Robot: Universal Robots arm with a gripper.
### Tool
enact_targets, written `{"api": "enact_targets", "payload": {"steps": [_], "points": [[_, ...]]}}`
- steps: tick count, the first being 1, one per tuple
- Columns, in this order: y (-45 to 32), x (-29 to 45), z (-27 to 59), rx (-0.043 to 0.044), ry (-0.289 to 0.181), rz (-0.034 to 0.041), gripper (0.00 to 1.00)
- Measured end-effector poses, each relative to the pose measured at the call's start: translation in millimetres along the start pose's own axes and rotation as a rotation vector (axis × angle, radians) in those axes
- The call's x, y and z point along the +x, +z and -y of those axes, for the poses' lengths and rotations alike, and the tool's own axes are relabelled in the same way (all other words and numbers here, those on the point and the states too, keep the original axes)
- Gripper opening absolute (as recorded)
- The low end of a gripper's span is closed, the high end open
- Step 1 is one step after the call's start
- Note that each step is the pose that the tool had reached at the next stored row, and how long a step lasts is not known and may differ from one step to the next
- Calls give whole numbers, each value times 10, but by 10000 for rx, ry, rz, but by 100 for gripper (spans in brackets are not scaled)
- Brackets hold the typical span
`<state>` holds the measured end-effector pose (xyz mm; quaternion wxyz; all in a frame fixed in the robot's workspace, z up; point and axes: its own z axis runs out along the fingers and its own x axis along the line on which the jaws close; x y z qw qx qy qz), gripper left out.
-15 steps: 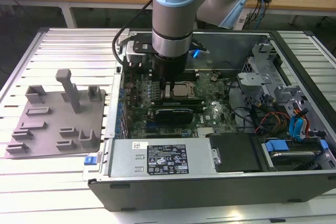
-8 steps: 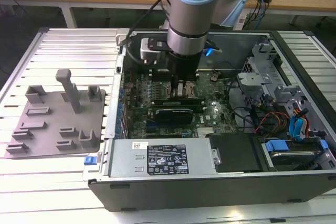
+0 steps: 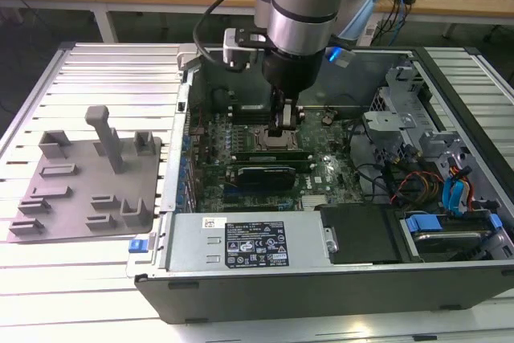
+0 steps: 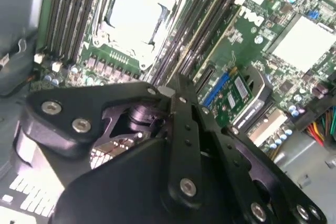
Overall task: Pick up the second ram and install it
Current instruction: 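Press down the second ram until it locks into place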
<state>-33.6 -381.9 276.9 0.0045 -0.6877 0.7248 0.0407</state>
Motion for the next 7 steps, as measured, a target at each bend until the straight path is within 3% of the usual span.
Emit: {"api": "enact_targets", "payload": {"steps": [7], "points": [[-13,0,-1,-1,0,-4,8]]}}
